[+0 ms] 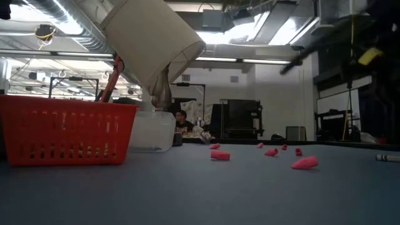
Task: Sort crayons
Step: Put the gray crayon into the green bin
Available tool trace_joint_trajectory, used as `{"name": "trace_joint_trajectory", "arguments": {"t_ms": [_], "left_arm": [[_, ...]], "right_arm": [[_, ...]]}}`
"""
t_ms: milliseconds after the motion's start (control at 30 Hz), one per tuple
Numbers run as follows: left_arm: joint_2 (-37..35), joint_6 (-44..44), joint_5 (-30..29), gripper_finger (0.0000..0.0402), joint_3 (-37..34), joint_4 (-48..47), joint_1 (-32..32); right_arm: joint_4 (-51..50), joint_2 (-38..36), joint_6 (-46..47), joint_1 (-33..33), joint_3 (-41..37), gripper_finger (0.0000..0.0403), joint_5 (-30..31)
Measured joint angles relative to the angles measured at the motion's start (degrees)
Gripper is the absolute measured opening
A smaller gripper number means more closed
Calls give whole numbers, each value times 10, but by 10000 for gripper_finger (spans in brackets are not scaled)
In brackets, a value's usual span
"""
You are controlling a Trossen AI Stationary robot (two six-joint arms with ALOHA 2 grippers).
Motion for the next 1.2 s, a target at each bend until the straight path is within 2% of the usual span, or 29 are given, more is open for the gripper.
{"name": "trace_joint_trajectory", "arguments": {"t_ms": [167,400,633,800,967,1067,1200], "left_arm": [[0,0,-5,85,0,2,0],[0,4,-5,85,0,20,0],[0,81,-19,85,0,76,0],[0,184,-80,85,0,148,0],[0,306,-182,85,0,201,0],[0,363,-245,85,0,211,2],[0,407,-300,85,0,212,16]], "right_arm": [[30,0,33,3,-38,131,-5],[73,0,26,2,-64,131,-9],[91,-1,25,2,-75,131,-9],[91,-1,25,2,-75,131,-9],[91,-1,25,2,-75,128,-9],[92,-1,25,2,-76,109,-9],[95,-1,25,2,-76,64,-9]]}}
